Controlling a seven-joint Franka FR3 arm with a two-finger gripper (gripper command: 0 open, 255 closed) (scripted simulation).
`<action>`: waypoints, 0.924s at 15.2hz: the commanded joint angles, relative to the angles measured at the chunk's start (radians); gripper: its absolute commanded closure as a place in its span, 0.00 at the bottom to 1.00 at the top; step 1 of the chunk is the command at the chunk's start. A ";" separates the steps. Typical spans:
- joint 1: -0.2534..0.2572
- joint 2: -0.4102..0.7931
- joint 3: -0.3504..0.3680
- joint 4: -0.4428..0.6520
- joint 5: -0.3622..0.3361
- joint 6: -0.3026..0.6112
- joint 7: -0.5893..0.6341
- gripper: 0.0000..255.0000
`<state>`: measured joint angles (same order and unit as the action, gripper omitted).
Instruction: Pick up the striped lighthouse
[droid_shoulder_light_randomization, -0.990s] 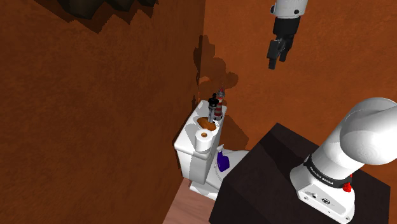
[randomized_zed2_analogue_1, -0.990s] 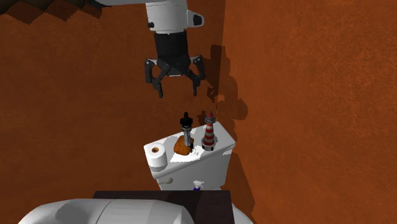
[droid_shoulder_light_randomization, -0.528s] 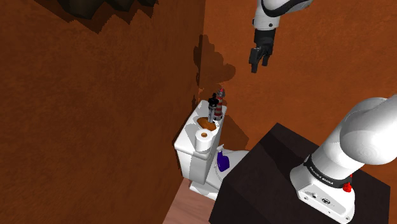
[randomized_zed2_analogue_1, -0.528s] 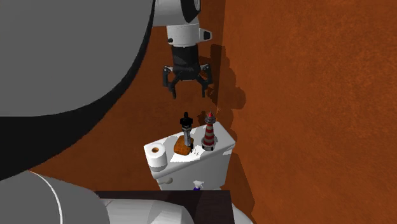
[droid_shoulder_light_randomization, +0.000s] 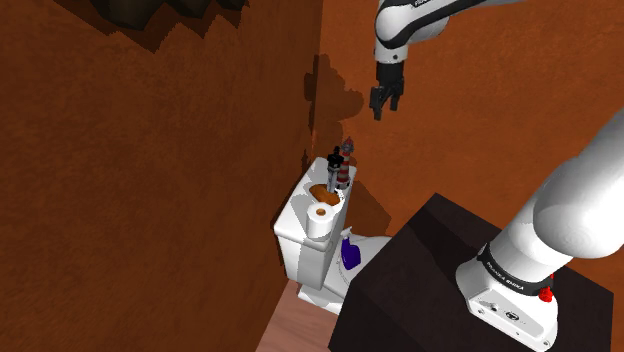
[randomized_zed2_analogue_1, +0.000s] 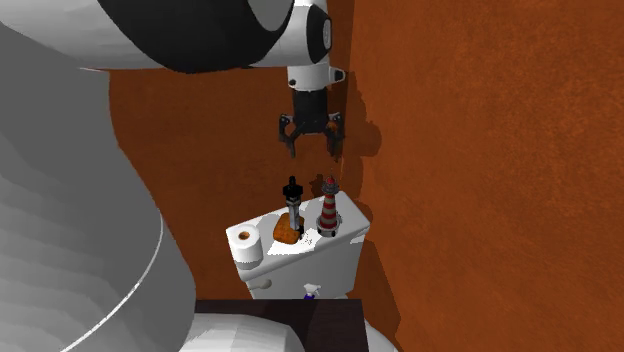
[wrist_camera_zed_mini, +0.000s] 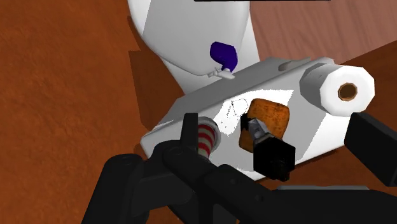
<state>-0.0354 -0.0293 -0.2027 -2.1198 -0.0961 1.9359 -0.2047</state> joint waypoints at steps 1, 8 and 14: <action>-0.002 0.077 -0.003 0.045 0.015 0.028 -0.010 0.00; -0.033 0.362 -0.006 0.277 0.076 0.065 -0.061 0.00; -0.074 0.618 0.007 0.543 0.120 0.042 -0.091 0.00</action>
<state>-0.1025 0.5378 -0.1993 -1.6379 0.0158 1.9903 -0.2925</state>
